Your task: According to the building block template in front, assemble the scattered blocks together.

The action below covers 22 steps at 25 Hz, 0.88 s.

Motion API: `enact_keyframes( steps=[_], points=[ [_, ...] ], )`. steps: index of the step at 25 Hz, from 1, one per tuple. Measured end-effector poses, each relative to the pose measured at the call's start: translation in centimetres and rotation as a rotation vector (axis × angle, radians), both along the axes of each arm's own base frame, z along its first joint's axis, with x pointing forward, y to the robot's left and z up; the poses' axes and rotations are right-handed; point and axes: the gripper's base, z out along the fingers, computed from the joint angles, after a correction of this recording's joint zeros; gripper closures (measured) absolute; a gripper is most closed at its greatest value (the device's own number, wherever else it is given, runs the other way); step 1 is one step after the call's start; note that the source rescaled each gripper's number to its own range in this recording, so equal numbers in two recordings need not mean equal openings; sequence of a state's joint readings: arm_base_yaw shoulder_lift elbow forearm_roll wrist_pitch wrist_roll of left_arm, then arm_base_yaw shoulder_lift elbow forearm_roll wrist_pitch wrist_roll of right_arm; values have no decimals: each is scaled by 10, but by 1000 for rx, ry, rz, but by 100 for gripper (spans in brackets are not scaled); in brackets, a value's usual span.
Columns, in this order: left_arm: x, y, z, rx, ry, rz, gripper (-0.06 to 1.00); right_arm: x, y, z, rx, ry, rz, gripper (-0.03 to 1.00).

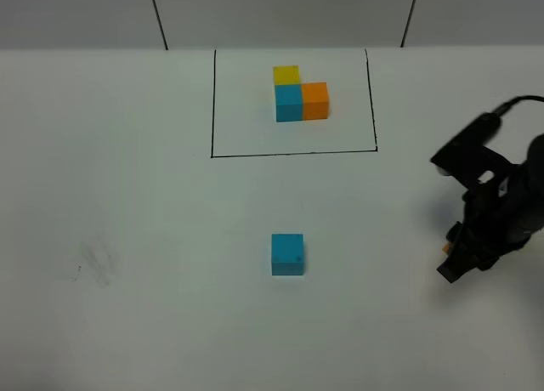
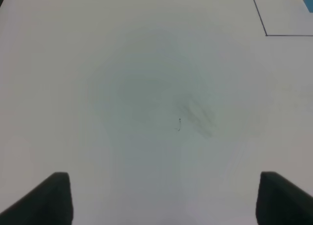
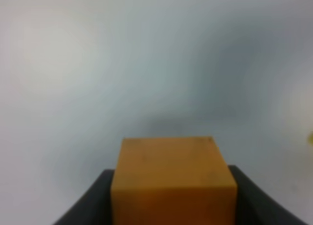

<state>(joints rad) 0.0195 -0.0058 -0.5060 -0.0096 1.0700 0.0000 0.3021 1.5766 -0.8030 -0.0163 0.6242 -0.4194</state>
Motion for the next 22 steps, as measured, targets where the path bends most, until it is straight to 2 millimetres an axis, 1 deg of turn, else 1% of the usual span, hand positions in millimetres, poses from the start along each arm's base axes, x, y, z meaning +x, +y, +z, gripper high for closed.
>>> enact_keyframes(
  steps=[2,4,8,12,16,19,22],
  points=[
    [0,0,0,0,0,0,15,7,19,9,-16,-1,151,51],
    [0,0,0,0,0,0,15,10,38,11,-42,9,290,51],
    [0,0,0,0,0,0,15,20,71,3,-69,25,457,51],
    [0,0,0,0,0,0,15,30,100,-9,-91,46,579,51],
    [0,0,0,0,0,0,15,36,127,-17,-103,59,656,51],
    [0,0,0,0,0,0,15,40,139,-21,-105,55,686,51],
    [0,0,0,0,0,0,15,42,145,-23,-109,62,703,51]
  ],
)
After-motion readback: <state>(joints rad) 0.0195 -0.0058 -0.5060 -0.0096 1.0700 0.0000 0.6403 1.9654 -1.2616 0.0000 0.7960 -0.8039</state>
